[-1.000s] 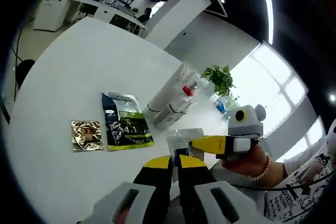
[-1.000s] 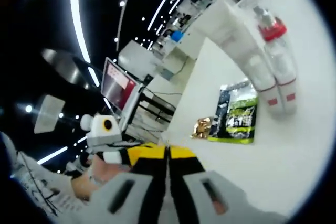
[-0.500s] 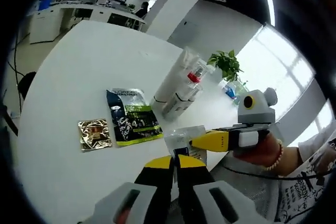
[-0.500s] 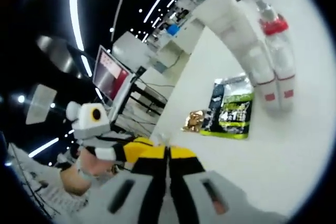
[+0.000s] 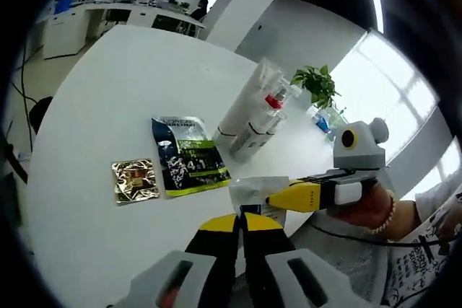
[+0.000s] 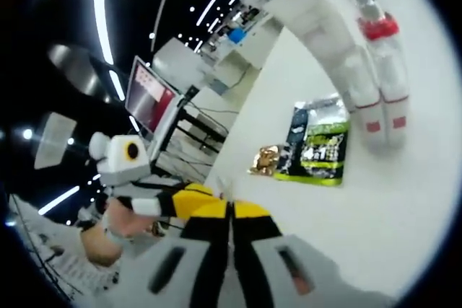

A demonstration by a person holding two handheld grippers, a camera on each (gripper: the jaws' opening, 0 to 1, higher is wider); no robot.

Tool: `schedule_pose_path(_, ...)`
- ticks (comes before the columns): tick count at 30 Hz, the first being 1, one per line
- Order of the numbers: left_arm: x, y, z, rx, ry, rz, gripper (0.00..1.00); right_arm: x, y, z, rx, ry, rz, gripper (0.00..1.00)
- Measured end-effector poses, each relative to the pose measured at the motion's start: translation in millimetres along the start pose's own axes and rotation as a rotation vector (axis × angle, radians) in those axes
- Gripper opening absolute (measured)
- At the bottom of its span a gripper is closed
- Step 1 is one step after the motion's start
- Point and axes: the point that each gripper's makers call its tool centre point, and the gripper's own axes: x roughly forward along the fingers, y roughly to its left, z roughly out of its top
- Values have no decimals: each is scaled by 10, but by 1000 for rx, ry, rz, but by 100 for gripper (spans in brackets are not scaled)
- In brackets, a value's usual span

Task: Arrange the skincare products in the storage area until every visible bottle or jar stands upright without overlapping.

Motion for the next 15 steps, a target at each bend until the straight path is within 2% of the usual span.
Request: schedule_pose_path(15, -10, 37, -12, -35, 12, 11, 3, 19, -11, -37, 32, 16, -3, 0)
